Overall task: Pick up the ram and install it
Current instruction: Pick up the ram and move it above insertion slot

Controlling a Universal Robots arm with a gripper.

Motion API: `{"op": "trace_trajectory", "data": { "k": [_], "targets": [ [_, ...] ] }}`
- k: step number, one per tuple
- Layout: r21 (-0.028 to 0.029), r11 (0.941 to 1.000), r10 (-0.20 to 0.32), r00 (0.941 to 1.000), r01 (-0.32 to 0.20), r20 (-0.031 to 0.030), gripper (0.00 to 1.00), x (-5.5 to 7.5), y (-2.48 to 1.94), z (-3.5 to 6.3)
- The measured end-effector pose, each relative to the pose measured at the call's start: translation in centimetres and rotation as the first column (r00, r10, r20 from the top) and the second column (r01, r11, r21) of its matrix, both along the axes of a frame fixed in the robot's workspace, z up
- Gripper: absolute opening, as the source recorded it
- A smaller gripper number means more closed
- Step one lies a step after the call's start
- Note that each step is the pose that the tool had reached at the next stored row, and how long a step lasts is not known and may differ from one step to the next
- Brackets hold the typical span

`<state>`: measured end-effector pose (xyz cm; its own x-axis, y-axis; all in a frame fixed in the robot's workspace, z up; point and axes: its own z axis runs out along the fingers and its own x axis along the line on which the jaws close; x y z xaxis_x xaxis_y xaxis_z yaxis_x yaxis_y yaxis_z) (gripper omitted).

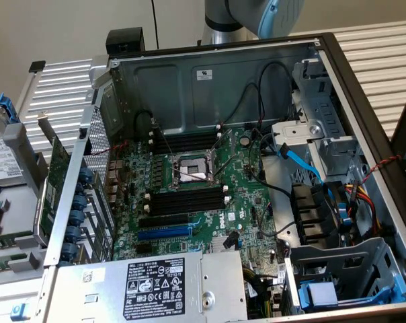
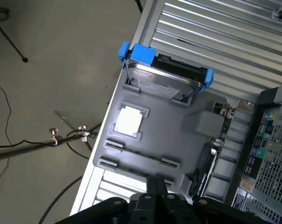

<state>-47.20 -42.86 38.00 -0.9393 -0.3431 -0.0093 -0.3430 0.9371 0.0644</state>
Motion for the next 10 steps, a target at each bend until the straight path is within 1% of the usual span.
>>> {"op": "trace_trajectory", "data": {
  "k": [2, 5, 8, 10],
  "targets": [
    [0.0000, 0.9994, 0.036, 0.9994, -0.036, 0.0000, 0.10, 0.00, 0.00, -0.01],
    [-0.0001, 0.9958, 0.092, 0.9958, -0.092, 0.0000, 0.10, 0.00, 0.00, -0.01],
    [-0.0001, 0.9893, 0.146, 0.9893, -0.146, 0.0000, 0.10, 0.00, 0.00, -0.01],
    [-0.0001, 0.9835, 0.181, 0.9835, -0.181, 0.0000, 0.10, 0.00, 0.00, -0.02]
  ]
}}
